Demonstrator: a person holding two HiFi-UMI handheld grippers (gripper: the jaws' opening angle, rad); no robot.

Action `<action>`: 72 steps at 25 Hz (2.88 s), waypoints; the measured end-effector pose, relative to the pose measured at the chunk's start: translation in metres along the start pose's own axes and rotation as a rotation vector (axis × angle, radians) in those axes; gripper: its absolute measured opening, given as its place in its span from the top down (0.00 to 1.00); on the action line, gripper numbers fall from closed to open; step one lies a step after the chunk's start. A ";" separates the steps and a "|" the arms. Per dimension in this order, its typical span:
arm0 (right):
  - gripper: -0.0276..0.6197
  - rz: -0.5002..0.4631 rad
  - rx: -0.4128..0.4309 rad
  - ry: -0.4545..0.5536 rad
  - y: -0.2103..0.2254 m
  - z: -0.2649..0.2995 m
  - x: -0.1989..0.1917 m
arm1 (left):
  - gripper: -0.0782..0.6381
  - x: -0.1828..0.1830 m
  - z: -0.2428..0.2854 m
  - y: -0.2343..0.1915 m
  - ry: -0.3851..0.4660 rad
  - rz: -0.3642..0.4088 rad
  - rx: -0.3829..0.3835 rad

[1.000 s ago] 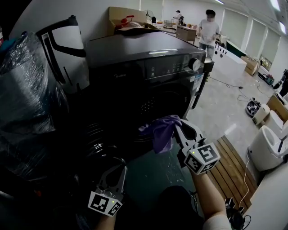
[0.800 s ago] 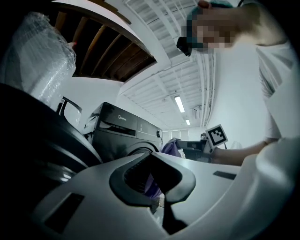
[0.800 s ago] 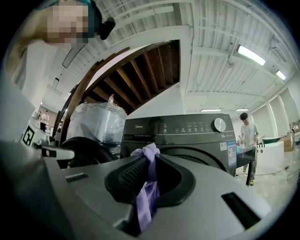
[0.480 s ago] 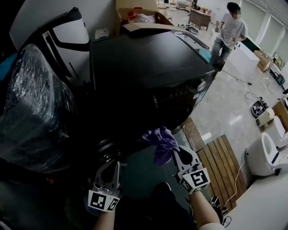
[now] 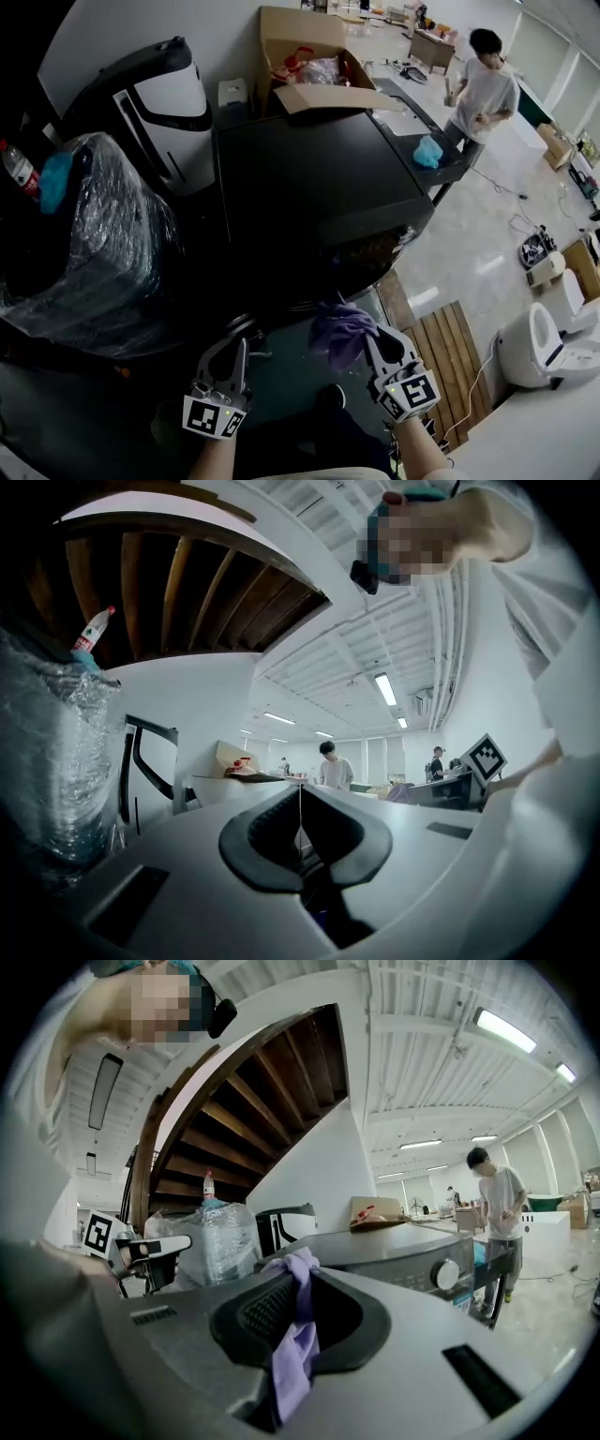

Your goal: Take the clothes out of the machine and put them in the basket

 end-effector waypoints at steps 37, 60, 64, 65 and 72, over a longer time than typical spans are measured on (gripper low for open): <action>0.90 0.047 0.691 -0.049 -0.151 -0.007 0.241 | 0.86 0.236 -0.101 -0.023 -0.097 0.053 0.542; 0.90 0.051 1.017 -0.149 -0.512 -0.027 0.131 | 0.86 0.238 -0.495 -0.091 -0.125 0.044 0.887; 0.90 0.066 1.108 -0.191 -0.568 -0.035 0.113 | 0.86 0.238 -0.552 -0.083 -0.119 0.034 0.987; 0.90 0.066 1.135 -0.201 -0.582 -0.037 0.109 | 0.86 0.238 -0.565 -0.080 -0.116 0.033 1.014; 0.90 0.057 1.341 -0.273 -0.664 -0.045 0.084 | 0.86 0.235 -0.632 -0.060 -0.118 0.017 1.218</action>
Point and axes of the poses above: the fingertips, and each gripper's own axes: z forward along the fingers, y to its right, x out of its top, the point moved 1 cm from there along -z, backward along the fingers, and after that the axes turned 10 degrees about z, right-handed, at the moved point
